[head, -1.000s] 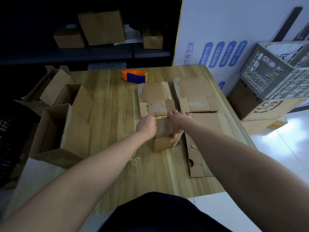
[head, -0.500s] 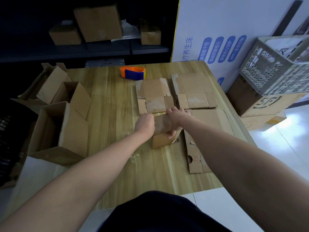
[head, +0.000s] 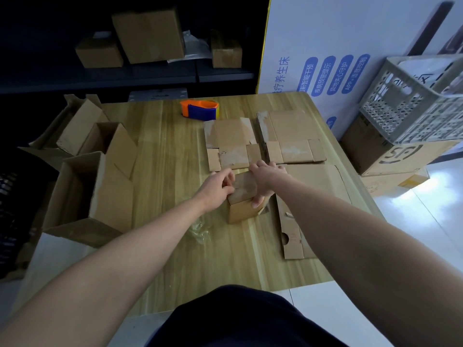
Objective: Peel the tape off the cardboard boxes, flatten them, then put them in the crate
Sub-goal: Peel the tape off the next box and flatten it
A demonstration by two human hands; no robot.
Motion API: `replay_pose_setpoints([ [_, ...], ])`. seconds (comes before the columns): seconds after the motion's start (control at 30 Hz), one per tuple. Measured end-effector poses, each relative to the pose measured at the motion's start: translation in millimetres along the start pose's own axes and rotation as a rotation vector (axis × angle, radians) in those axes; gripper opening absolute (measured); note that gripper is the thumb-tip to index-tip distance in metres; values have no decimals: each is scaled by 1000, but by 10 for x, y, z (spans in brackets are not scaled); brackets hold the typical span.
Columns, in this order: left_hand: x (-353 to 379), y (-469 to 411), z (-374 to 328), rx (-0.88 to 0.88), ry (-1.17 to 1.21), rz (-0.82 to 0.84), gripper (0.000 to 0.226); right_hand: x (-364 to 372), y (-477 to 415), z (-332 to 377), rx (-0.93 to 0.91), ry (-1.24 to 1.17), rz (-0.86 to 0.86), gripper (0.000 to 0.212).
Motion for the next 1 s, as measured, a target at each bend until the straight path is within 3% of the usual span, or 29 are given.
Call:
replay_pose_setpoints([
  [0.07, 18, -31, -44, -34, -4, 14, 31, -5, -9, 5, 3, 8, 7, 116],
  [0.2, 123, -79, -119, -1, -156, 44, 9, 11, 2, -8, 2, 24, 8, 116],
  [0.33, 76, -32, -116, 9, -160, 167, 23, 43, -3, -30, 11, 6, 0, 116],
  [0.5, -256, 24, -49, -166, 122, 247, 20, 26, -37, -17, 0, -4, -9, 116],
  [0.6, -318, 93, -8, -317, 449, 273, 23, 2, -50, -35, 17, -10, -13, 113],
  [0.7, -314, 87, -21, -393, 689, 203, 31, -46, -67, -14, -30, -42, -55, 113],
  [0.83, -415, -31, -110, -393, 844, -3, 37, -112, -95, 183, -154, -238, -156, 120],
  [1.0, -488, -64, -178, -455, 1071, -93, 37, -77, -70, 214, -40, -702, -78, 120],
])
Point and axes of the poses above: each hand's wrist, its own y-axis away from the middle knuckle, its own x-axis out of the palm, z = x × y, the point moved 4 cm from there along -y, towards the middle knuckle, and after that the axes turned 14 degrees about -z, right-handed, at the moved point
